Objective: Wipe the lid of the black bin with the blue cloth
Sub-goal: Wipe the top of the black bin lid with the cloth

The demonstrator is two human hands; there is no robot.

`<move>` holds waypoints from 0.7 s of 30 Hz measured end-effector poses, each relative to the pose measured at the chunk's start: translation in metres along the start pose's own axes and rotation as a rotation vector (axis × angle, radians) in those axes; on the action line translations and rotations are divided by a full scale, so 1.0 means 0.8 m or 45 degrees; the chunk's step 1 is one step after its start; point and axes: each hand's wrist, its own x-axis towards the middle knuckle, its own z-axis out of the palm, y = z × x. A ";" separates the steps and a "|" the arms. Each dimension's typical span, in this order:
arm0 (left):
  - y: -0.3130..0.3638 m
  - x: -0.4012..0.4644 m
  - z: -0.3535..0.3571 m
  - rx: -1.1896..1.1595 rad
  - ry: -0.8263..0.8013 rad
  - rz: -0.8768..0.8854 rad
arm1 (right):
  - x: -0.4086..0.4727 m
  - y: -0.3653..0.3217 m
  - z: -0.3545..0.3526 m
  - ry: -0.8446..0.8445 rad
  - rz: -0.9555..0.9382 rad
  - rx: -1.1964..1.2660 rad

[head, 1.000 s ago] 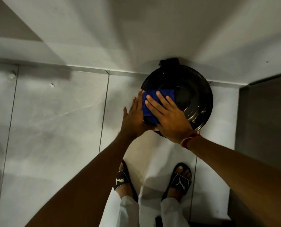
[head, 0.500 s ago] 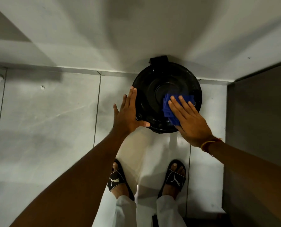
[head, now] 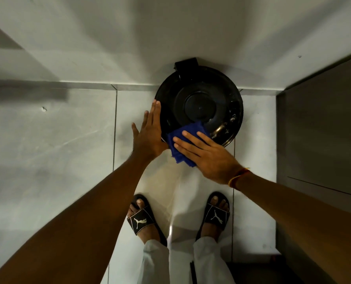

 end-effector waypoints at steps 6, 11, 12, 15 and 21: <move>-0.002 -0.001 0.000 -0.005 -0.027 0.019 | -0.085 0.040 0.013 -0.036 0.033 -0.100; -0.004 -0.006 0.001 0.002 0.001 0.033 | -0.088 0.055 0.000 0.083 0.654 0.347; -0.001 -0.008 -0.001 0.027 0.005 0.029 | -0.071 0.056 -0.005 0.132 0.784 0.530; 0.016 -0.009 -0.007 0.203 -0.005 0.023 | -0.012 0.062 -0.020 0.292 1.049 0.774; 0.057 0.002 -0.014 0.404 -0.005 0.134 | 0.028 0.055 -0.023 0.170 0.946 0.272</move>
